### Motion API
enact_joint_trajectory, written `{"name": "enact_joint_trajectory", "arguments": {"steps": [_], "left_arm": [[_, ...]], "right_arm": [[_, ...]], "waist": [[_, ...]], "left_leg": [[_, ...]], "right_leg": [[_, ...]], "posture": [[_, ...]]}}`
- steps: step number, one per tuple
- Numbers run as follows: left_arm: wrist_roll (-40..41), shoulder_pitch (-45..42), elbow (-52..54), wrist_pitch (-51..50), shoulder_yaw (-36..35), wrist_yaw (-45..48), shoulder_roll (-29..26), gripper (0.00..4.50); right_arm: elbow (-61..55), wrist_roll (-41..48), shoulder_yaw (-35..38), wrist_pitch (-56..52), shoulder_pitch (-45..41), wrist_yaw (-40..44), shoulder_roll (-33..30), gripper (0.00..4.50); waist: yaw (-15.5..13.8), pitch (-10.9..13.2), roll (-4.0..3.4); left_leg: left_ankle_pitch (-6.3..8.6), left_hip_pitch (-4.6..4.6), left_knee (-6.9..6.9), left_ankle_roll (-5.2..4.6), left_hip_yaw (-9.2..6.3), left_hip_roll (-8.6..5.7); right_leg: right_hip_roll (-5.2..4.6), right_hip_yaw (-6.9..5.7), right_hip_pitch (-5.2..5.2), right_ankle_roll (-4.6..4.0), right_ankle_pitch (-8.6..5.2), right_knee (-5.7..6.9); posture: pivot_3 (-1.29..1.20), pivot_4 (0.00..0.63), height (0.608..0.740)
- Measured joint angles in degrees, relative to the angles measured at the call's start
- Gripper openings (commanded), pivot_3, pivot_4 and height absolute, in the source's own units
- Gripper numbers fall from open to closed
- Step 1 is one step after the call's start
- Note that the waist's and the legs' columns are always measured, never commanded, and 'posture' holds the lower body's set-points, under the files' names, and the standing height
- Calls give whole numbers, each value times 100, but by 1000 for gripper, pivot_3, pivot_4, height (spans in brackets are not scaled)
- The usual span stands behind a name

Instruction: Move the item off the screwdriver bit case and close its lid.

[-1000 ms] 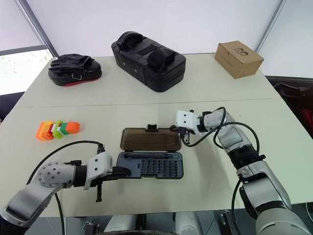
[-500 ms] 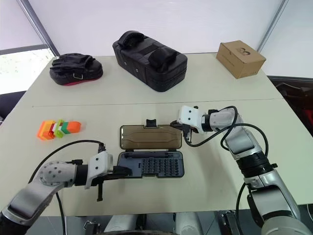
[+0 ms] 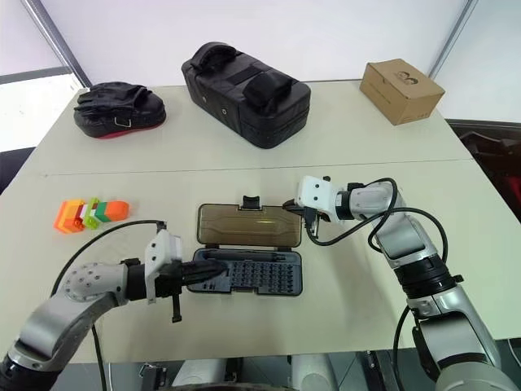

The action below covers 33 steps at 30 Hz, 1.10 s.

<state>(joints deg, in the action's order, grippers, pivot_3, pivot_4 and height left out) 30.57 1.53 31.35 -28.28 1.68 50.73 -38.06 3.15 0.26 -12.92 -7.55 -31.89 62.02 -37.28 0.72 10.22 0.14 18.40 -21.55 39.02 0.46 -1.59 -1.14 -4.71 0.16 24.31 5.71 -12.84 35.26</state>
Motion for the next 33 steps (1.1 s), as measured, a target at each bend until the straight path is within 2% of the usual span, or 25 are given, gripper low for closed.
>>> {"name": "enact_joint_trajectory", "arguments": {"steps": [5,7,10,16,20,28,31,33], "left_arm": [[907,-488,-18,-623,-784,-435,111,0],[936,-694,-428,-615,-1055,-716,231,0],[556,-774,-1311,-419,-1256,-1001,246,0],[-607,-1023,-2691,360,-830,-1250,464,0],[-1115,-1426,-3152,673,-185,-1257,922,0],[-980,-2037,-4053,723,-46,-309,1250,0],[-989,-2188,-4259,731,-37,-6,1208,0],[-995,-2204,-4286,739,-26,149,1206,0]], "right_arm": [[65,-1,0,79,-2,-14,-3,27],[65,0,0,120,-2,-16,-2,27],[65,0,0,164,-2,-21,-1,27],[73,-3,2,166,-8,-56,0,27],[71,0,1,123,-12,-123,27,27],[69,-12,6,28,-11,-180,12,27],[53,2,6,-70,-10,-182,13,872],[47,4,6,-104,-10,-184,12,1805]], "waist": [[3,7,-4],[4,7,-3],[22,8,-3],[-20,10,0],[-19,10,1],[-8,10,0],[-19,10,0],[-16,10,0]], "left_leg": [[0,2,0,0,1,-3],[0,4,0,0,1,-4],[0,4,-1,0,2,-8],[-1,0,0,2,0,-10],[-3,-2,1,5,0,-15],[-4,-1,0,7,0,-14],[-4,-1,1,7,-1,-15],[-4,-1,1,7,0,-15]], "right_leg": [[0,0,-2,-1,-1,-1],[3,-1,-2,5,2,1],[7,-1,-2,14,8,2],[1,-3,-3,14,8,-1],[-5,-2,-3,17,10,-2],[-1,-6,-2,19,11,2],[-2,-6,-3,19,11,2],[-3,-5,-3,19,11,1]], "posture": [[0,150,740],[0,150,740],[0,150,740],[0,150,740],[0,150,740],[0,150,740],[0,150,740],[0,150,740]]}}
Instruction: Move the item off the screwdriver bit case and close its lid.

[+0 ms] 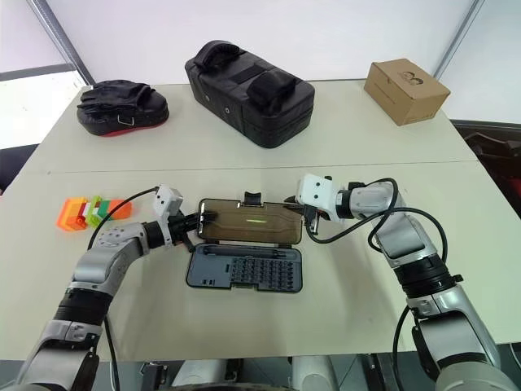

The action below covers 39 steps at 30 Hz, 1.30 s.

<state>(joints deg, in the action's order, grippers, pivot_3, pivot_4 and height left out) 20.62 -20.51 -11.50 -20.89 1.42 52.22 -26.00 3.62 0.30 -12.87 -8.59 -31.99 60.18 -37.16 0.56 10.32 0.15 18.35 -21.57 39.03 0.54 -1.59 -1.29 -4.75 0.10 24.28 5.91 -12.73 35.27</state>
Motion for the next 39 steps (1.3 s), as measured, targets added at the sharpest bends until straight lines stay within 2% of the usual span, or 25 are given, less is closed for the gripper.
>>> {"name": "enact_joint_trajectory", "arguments": {"steps": [5,6,9,13,18,23,26,31,35,38,39], "left_arm": [[12,6,-20,-25,6,431,-77,0],[11,6,-41,-24,5,490,-89,0],[34,-39,-135,-7,-12,637,-93,0],[205,-158,-230,-11,-134,805,-107,0],[395,-257,-88,-140,-243,1074,-318,0],[629,-314,291,-460,-237,1287,-399,0],[804,-348,782,-863,-117,1484,-566,0],[1107,120,1940,-1614,584,2335,-1433,0],[1115,316,2167,-1759,825,2667,-1826,0],[1145,-130,1863,-1730,670,2383,-1435,0],[1148,-398,1582,-1660,555,2176,-1178,0]], "right_arm": [[-133,-11,0,-5,12,-45,-14,4446],[-186,-16,0,-10,12,-53,-34,4485],[-517,308,165,-586,17,3,-132,4485],[-1423,1814,1287,-2422,26,286,-615,4485],[-1997,3347,2315,-3962,363,365,-896,4485],[-2096,4412,3114,-4788,438,-5,-884,4485],[-2159,4603,3138,-4864,527,-173,-886,4485],[-2130,4616,3085,-4845,551,-348,-921,4485],[-2119,4606,2844,-4872,495,-364,-1152,4485],[-2228,4590,2476,-4844,414,-357,-1188,3671],[-2343,4565,2316,-4825,428,-325,-1223,3181]], "waist": [[9,0,0],[9,0,0],[3,1,-1],[-26,4,-2],[-10,3,0],[-2,4,-1],[4,4,-2],[27,4,-4],[3,7,-6],[-37,9,-2],[-60,9,-3]], "left_leg": [[0,-1,0,0,0,1],[0,-1,0,0,0,1],[0,-2,0,0,-1,2],[1,-22,4,-1,-15,3],[2,-25,2,-4,-15,4],[2,-26,3,-4,-11,4],[3,-30,3,-5,-11,3],[4,-33,2,-7,-7,6],[4,-34,4,-7,-9,7],[3,-39,17,-7,-13,6],[3,-39,20,-8,-12,2]], "right_leg": [[0,0,3,0,0,0],[1,0,3,0,0,0],[0,0,3,0,0,0],[-4,-9,11,0,0,-5],[-7,-11,14,-1,0,-7],[-11,-10,16,0,0,-5],[-11,-10,18,0,0,-5],[-4,-7,24,0,-1,-5],[-2,-8,24,-19,-11,-5],[-1,-11,18,-18,-11,-6],[-1,-11,18,-3,-2,-4]], "posture": [[0,150,740],[0,150,740],[0,150,740],[0,150,740],[0,150,740],[0,150,740],[0,150,740],[0,150,740],[0,150,740],[0,150,740],[0,150,740]]}}
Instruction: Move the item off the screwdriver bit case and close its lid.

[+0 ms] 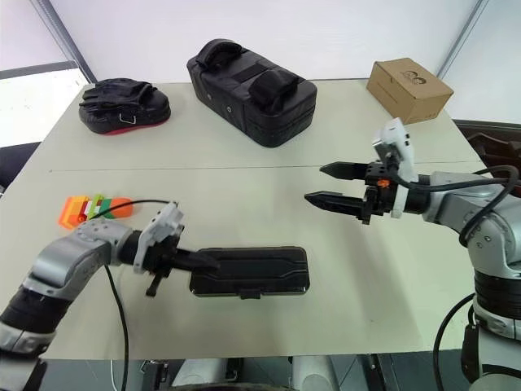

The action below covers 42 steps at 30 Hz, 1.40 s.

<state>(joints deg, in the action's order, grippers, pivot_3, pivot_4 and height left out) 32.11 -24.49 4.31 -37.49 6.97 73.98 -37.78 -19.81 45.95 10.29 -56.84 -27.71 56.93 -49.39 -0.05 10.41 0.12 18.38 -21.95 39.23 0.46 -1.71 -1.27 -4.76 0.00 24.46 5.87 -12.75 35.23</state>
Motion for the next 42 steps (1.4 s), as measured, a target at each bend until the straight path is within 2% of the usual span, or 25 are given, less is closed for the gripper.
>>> {"name": "enact_joint_trajectory", "arguments": {"steps": [1,2,4,6,10,13,18,21,28,37,42], "left_arm": [[-43,-354,-352,151,-117,-239,258,0],[-66,-499,-476,237,-151,-323,318,0],[-312,-809,-903,558,-115,-358,352,0],[-575,-872,-1230,835,44,-251,355,0],[-1092,-908,-1918,1413,527,-63,587,0],[-1469,-1172,-2549,1795,827,134,841,0],[-1928,-1618,-3368,2337,1240,417,1415,0],[-2054,-1759,-3482,2450,1380,621,1617,0],[-2286,-1914,-3552,2456,1535,914,1854,0],[-2651,-2379,-4418,2862,1556,1001,2215,0],[-2758,-2586,-4901,3139,1522,1066,2390,0]], "right_arm": [[-221,0,-224,15,13,42,-7,2722],[-370,8,-356,21,22,73,-1,2055],[-790,60,-637,36,119,119,42,1257],[-1127,232,-806,11,307,65,235,114],[-1734,147,-1263,66,767,-95,259,114],[-2140,-185,-1528,262,1213,-221,28,114],[-2516,-837,-2184,680,1423,-268,-230,114],[-2566,-1484,-2753,958,1476,-433,-282,114],[-2641,-2684,-3584,1269,1487,-839,-335,114],[-2921,-3284,-4092,450,1025,-1625,376,114],[-3244,-3320,-4127,-146,948,-1851,414,114]], "waist": [[-20,2,4],[-23,3,7],[-1,2,5],[37,1,6],[37,2,8],[-48,4,11],[-67,2,15],[-44,2,15],[-60,1,15],[-70,-6,14],[-73,-10,15]], "left_leg": [[0,-2,0,0,-1,1],[0,-4,0,0,-2,3],[1,-1,-3,-1,2,0],[3,-7,-12,-5,0,-4],[3,-38,0,-5,-1,-9],[3,-39,8,-4,1,-24],[3,-37,12,-5,-1,-25],[3,-36,12,-5,0,-24],[2,-33,15,-5,-1,-23],[2,-32,18,-5,-5,-25],[3,-32,28,-7,-9,-26]], "right_leg": [[3,-1,1,4,2,0],[6,-3,3,5,3,0],[6,-2,7,7,3,4],[11,-3,13,7,1,-2],[4,-3,34,9,0,-1],[-2,-3,31,10,1,-2],[2,-3,26,10,1,-1],[5,-3,29,10,1,4],[6,-3,27,10,1,7],[6,-5,24,10,1,10],[6,-6,16,10,1,9]], "posture": [[0,150,740],[0,150,740],[0,150,740],[0,150,740],[0,150,740],[0,150,740],[0,150,740],[0,150,740],[0,150,740],[0,150,740],[0,150,740]]}}
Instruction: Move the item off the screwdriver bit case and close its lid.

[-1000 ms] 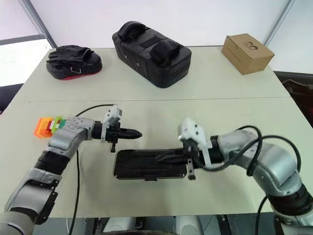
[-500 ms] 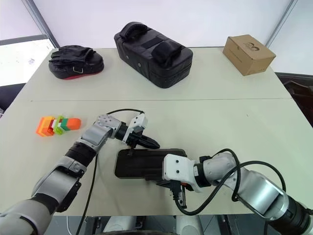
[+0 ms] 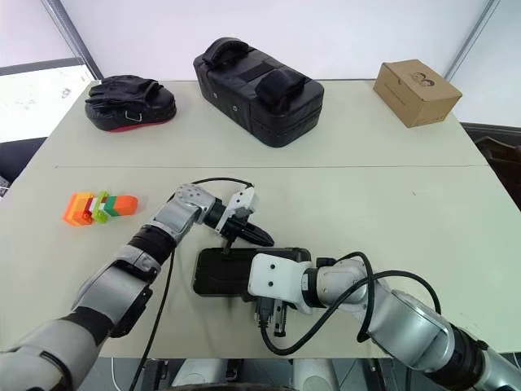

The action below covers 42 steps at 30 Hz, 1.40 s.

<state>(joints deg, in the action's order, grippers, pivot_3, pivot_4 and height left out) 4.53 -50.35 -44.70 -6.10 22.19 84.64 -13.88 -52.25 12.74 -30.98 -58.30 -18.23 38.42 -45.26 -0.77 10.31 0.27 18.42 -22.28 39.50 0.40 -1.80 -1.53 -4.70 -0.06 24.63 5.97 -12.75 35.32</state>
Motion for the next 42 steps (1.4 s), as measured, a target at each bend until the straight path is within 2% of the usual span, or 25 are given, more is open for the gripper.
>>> {"name": "enact_joint_trajectory", "arguments": {"steps": [8,13,16,21,30,42], "left_arm": [[-107,-104,-310,283,-98,8,151,0],[-157,-70,-267,309,-130,3,133,0],[-157,-14,-167,309,-152,21,106,0],[-165,39,-47,289,-151,33,67,0],[-215,165,291,120,-111,110,8,0],[-257,337,668,-132,-110,118,-122,0]], "right_arm": [[-274,407,331,-362,294,136,-146,114],[-417,922,715,-640,336,173,122,114],[-439,1016,683,-714,330,97,161,114],[-350,914,262,-653,322,-140,203,114],[291,167,-730,-247,-43,-490,243,114],[480,-292,-1353,-180,-593,-436,110,114]], "waist": [[3,-6,0],[6,-6,1],[6,-6,0],[15,-7,0],[22,-7,-1],[55,-8,-2]], "left_leg": [[8,1,20,-15,-6,1],[9,2,26,-16,-7,2],[10,2,27,-17,-7,2],[10,4,28,-18,-6,2],[10,4,34,-18,-5,2],[10,15,51,-18,-5,6]], "right_leg": [[0,-4,-13,0,0,2],[0,-4,-13,0,0,9],[0,-4,-13,0,0,10],[1,-4,-13,0,0,14],[2,-4,-13,0,0,17],[4,-3,-21,-1,-1,34]], "posture": [[0,150,740],[0,150,740],[0,150,740],[0,150,740],[0,150,740],[0,150,740]]}}
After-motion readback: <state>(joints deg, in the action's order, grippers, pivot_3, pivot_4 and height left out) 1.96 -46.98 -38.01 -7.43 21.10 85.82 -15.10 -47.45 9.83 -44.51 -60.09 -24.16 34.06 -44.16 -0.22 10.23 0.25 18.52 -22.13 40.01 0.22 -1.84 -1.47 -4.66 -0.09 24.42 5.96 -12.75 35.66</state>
